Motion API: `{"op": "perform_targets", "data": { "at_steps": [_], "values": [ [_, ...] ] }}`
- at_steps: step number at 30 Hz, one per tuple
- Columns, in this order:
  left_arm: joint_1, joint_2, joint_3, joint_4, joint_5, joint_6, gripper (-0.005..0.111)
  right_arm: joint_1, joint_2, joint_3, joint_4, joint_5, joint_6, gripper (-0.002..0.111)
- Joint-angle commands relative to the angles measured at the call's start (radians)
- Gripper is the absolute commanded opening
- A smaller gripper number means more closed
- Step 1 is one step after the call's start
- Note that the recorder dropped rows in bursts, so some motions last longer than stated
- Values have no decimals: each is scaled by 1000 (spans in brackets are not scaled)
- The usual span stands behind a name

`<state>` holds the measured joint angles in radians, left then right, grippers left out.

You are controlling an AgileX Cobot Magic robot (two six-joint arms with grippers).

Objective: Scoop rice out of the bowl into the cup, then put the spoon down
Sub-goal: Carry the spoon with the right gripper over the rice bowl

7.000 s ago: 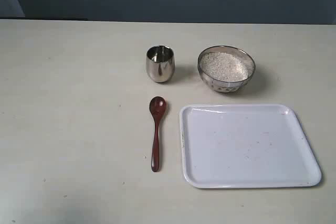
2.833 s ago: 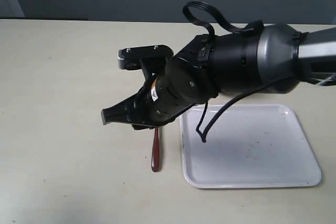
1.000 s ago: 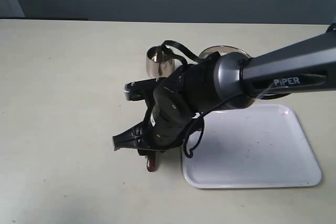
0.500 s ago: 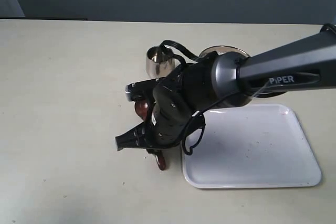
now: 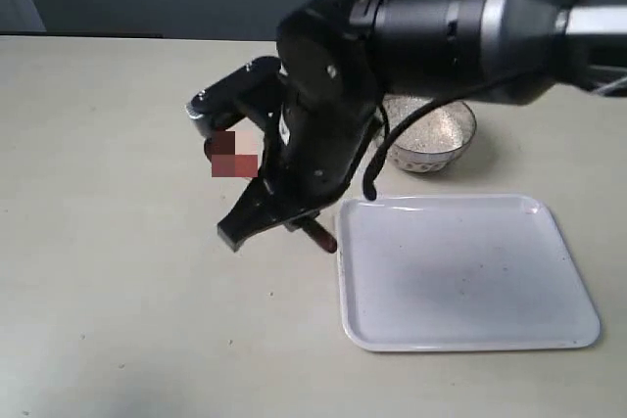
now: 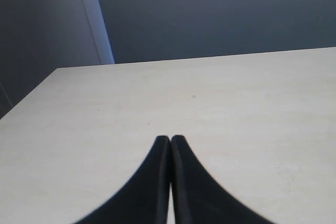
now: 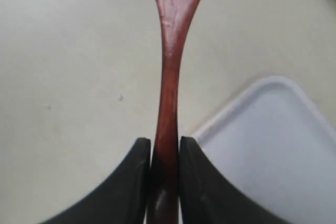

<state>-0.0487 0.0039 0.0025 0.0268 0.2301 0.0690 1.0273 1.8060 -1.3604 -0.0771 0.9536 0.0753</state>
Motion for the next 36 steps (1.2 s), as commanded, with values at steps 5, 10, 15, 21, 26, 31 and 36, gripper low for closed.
{"op": "perform_targets", "data": {
  "at_steps": [5,10,15,21,26,31,36],
  "values": [
    [-4,-4,-3,1,-13,-2,0,-106,-79,-123,-112,267,-176,-1],
    [-4,-4,-3,1,-13,-2,0,-258,-90,-123,-101,267,-217,-1],
    [-4,-4,-3,1,-13,-2,0,-359,-84,-123,-247,267,-225,-1],
    [-4,-4,-3,1,-13,-2,0,-387,-36,-123,-399,267,-286,-1],
    [-4,-4,-3,1,-13,-2,0,-387,56,-123,-435,267,-315,-1],
    [-4,-4,-3,1,-13,-2,0,-387,124,-123,-526,267,-311,-1],
    [-4,-4,-3,1,-13,-2,0,-387,148,-123,-569,267,-309,-1]
  ]
}}
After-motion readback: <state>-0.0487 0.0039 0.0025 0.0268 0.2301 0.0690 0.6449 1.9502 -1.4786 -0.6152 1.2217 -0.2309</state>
